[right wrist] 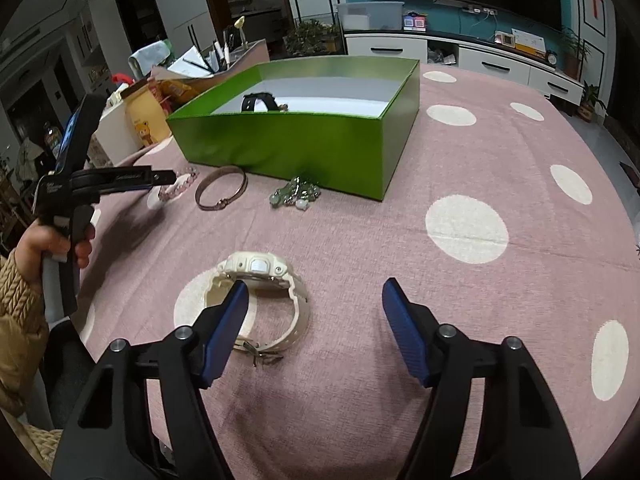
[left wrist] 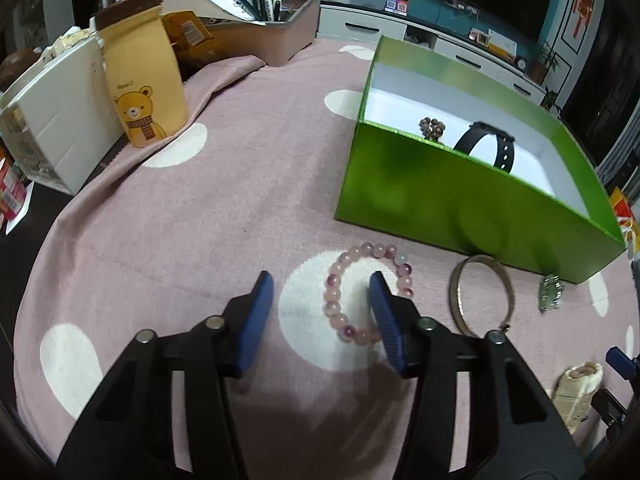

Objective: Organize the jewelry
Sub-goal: 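Grasp the pink bead bracelet with the left gripper while the right gripper grasps the cream watch, then carry the pink bracelet and cream watch into the green box and open both grippers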

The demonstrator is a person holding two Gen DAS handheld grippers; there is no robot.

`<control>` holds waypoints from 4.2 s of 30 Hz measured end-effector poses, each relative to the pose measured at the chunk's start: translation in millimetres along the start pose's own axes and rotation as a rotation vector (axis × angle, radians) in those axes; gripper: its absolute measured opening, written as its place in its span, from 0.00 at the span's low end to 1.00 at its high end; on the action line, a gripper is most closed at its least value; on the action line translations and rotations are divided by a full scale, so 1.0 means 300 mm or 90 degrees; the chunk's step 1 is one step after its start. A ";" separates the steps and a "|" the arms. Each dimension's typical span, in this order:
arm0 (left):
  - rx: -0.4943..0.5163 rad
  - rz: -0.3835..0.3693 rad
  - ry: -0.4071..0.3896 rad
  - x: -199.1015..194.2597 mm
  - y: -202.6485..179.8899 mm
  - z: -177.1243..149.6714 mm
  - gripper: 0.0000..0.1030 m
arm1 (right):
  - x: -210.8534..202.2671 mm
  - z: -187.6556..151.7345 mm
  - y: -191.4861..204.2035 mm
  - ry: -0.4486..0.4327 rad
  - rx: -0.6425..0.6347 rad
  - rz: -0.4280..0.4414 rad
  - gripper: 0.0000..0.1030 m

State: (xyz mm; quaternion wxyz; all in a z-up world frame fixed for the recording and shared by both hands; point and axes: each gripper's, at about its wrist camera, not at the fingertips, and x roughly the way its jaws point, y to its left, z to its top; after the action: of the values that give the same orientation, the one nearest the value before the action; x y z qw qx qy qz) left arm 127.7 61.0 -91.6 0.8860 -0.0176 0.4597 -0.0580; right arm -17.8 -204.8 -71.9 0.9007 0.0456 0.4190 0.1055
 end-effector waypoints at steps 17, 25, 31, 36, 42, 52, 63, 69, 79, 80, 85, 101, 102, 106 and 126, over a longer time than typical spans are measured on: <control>0.071 -0.022 -0.021 -0.010 -0.072 -0.042 0.07 | 0.069 -0.005 0.034 0.021 -0.028 -0.025 0.17; 0.057 -0.060 -0.047 -0.105 -0.088 -0.052 0.07 | 0.037 0.000 0.038 0.007 -0.018 -0.042 0.12; 0.060 -0.084 -0.079 -0.197 -0.101 -0.051 0.07 | -0.021 0.014 0.046 -0.022 -0.012 -0.052 0.12; 0.056 -0.093 -0.100 -0.265 -0.106 -0.043 0.07 | -0.066 0.021 0.038 -0.046 -0.003 -0.053 0.12; 0.052 -0.100 -0.118 -0.337 -0.114 -0.037 0.07 | -0.111 0.026 0.044 -0.067 0.000 -0.050 0.12; 0.062 -0.108 -0.152 -0.439 -0.144 -0.022 0.07 | -0.170 0.035 0.044 -0.095 0.002 -0.048 0.12; 0.075 -0.120 -0.175 -0.505 -0.182 -0.013 0.07 | -0.196 0.044 0.035 -0.113 0.008 -0.041 0.12; 0.083 -0.127 -0.181 -0.517 -0.212 0.010 0.07 | -0.205 0.068 0.025 -0.125 0.010 -0.042 0.12; 0.114 -0.140 -0.191 -0.502 -0.305 0.102 0.07 | -0.204 0.176 -0.021 -0.161 0.020 -0.047 0.12; 0.117 -0.145 -0.192 -0.497 -0.316 0.116 0.07 | -0.203 0.185 -0.027 -0.164 0.022 -0.048 0.12; 0.123 -0.164 -0.193 -0.463 -0.367 0.190 0.07 | -0.186 0.255 -0.052 -0.178 0.028 -0.049 0.12; 0.115 -0.187 -0.120 -0.214 -0.483 0.377 0.07 | -0.010 0.490 -0.109 -0.155 0.027 -0.073 0.12; 0.115 -0.186 -0.115 -0.199 -0.492 0.382 0.07 | 0.011 0.503 -0.107 -0.148 0.022 -0.077 0.12; 0.119 -0.175 -0.093 -0.132 -0.517 0.408 0.07 | 0.079 0.541 -0.102 -0.122 0.007 -0.090 0.12; 0.133 -0.140 -0.035 0.062 -0.553 0.437 0.08 | 0.276 0.606 -0.115 -0.051 -0.015 -0.128 0.21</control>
State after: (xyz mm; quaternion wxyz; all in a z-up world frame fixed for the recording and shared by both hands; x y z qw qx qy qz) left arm 231.1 -108.8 -17.2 0.8837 0.0228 0.4218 -0.2014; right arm 178.4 -218.4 -22.2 0.9231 -0.0028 0.3842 0.0174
